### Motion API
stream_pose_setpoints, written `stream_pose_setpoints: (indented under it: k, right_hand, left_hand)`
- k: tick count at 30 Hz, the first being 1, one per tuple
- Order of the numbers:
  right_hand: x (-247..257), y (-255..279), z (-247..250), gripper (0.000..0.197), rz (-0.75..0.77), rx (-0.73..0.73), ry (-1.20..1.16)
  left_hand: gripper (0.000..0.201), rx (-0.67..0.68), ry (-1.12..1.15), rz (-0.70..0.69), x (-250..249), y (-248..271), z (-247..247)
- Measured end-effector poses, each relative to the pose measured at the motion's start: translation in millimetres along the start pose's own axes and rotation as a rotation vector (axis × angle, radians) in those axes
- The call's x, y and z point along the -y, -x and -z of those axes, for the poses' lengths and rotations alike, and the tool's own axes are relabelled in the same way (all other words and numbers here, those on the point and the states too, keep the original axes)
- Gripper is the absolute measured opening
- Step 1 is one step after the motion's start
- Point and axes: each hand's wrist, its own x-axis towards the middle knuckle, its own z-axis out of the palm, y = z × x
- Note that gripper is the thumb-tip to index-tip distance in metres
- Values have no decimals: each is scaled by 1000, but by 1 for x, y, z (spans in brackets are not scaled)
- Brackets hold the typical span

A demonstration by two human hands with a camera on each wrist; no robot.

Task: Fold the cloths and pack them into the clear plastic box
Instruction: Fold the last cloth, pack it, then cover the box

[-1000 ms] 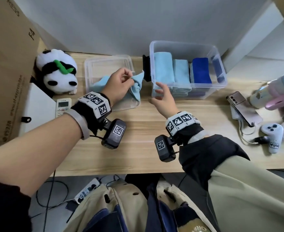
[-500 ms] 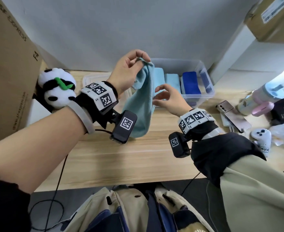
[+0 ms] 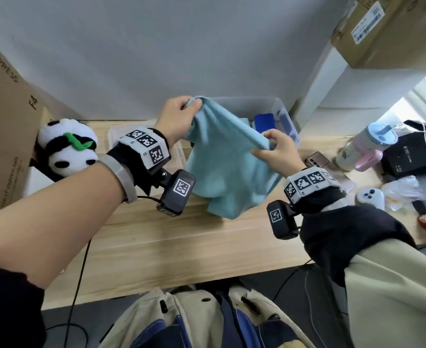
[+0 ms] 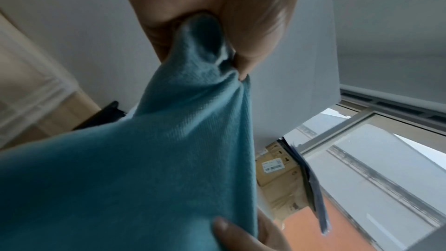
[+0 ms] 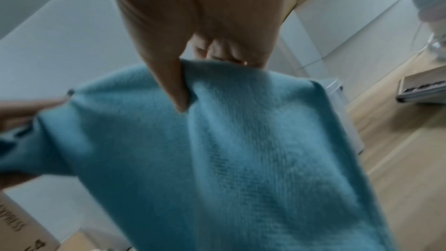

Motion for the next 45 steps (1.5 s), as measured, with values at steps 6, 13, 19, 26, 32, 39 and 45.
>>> stream_pose_setpoints:
  k: [6, 13, 19, 26, 32, 39, 45]
  right_hand:
    - [-18, -1, 39, 15, -92, -89, 187]
    - [-12, 8, 74, 13, -259, 191, 517]
    - [-27, 7, 85, 3, -273, 49, 486]
    - [-25, -2, 98, 25, -269, -367, 4]
    - [1, -5, 112, 11, -18, -453, -463]
    - [-23, 13, 92, 15, -120, -357, -650]
    - [-98, 61, 40, 4, -556, -20, -540]
  left_hand:
    - [37, -3, -127, 114, 31, 0, 8]
    - [17, 288, -100, 206, 35, 2, 16]
    - [33, 334, -161, 242, 42, -1, 19]
    - [20, -4, 77, 131, 22, -12, 25]
    - [23, -95, 405, 40, -20, -15, 31]
    - [17, -62, 423, 148, 6, 7, 27]
    - [8, 244, 13, 407, 113, 56, 15]
